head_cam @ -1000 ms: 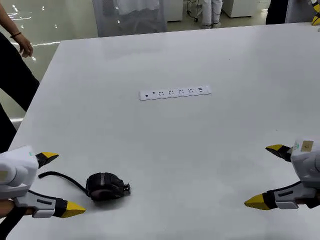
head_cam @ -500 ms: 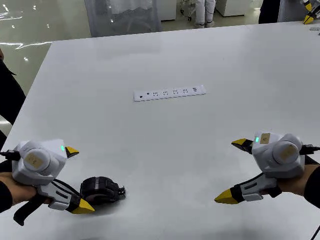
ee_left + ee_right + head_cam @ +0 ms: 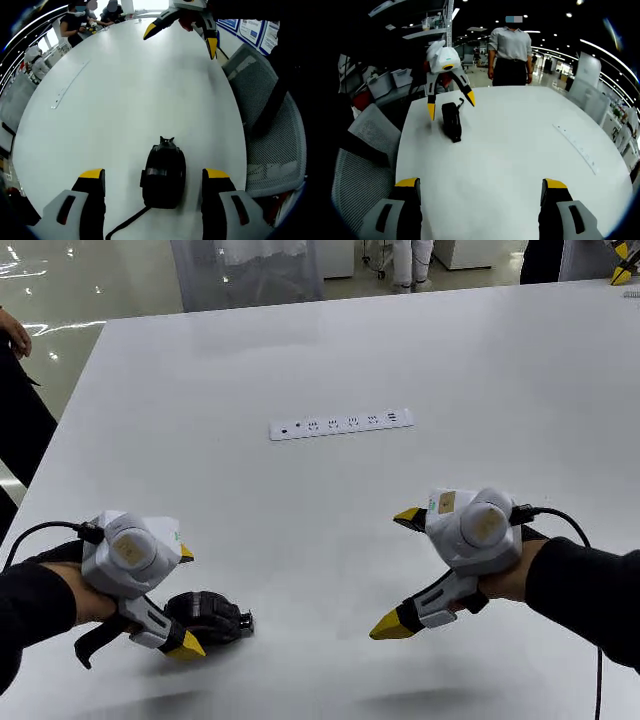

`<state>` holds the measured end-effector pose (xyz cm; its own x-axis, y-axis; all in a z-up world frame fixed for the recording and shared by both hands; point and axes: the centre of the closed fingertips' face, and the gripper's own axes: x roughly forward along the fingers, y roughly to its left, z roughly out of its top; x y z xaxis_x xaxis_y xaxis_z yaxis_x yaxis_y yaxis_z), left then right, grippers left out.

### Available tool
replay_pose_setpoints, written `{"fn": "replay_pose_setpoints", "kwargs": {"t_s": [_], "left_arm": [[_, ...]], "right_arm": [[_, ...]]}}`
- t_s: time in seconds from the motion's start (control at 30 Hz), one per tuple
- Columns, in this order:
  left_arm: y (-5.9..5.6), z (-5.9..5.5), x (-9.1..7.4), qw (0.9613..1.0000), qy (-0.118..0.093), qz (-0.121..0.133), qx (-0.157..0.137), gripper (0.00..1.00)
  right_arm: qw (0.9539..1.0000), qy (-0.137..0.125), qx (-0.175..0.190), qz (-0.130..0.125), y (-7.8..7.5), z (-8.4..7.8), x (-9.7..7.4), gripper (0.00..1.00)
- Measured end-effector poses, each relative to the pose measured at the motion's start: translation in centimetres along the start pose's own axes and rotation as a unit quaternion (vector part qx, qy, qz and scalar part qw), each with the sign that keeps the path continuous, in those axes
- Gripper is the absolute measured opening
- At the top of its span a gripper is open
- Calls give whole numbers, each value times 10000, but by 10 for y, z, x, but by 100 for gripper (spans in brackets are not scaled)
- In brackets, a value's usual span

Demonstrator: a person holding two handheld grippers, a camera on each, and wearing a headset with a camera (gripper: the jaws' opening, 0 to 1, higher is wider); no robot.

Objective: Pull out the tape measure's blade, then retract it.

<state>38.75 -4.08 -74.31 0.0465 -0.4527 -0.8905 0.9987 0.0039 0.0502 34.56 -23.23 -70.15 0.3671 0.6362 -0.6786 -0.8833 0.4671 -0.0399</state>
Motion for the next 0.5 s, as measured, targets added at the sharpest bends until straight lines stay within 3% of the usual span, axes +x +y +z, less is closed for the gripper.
{"fn": "replay_pose_setpoints", "kwargs": {"t_s": [0.07,0.23,0.3,0.37,0.4,0.43,0.5], "left_arm": [[-2,1,3,9998,-1,-59,-175,70],[-10,7,14,9999,61,-142,34,62],[-12,3,21,9994,224,-208,173,55],[-13,-7,25,9972,517,-265,481,36],[-13,-5,29,9973,421,-151,574,33],[-17,-8,26,9979,435,-161,445,33],[-15,-7,24,9977,488,-208,430,33]], "right_arm": [[10000,-6,-91,21,1,4,5,99],[9997,-10,-204,97,2,9,19,99],[9995,-36,-258,177,6,14,25,99],[9992,-43,-328,211,8,17,31,99],[9992,-15,-337,229,9,18,34,99],[9991,-11,-341,253,11,19,37,99],[9987,-37,-389,313,16,25,41,95]]}}
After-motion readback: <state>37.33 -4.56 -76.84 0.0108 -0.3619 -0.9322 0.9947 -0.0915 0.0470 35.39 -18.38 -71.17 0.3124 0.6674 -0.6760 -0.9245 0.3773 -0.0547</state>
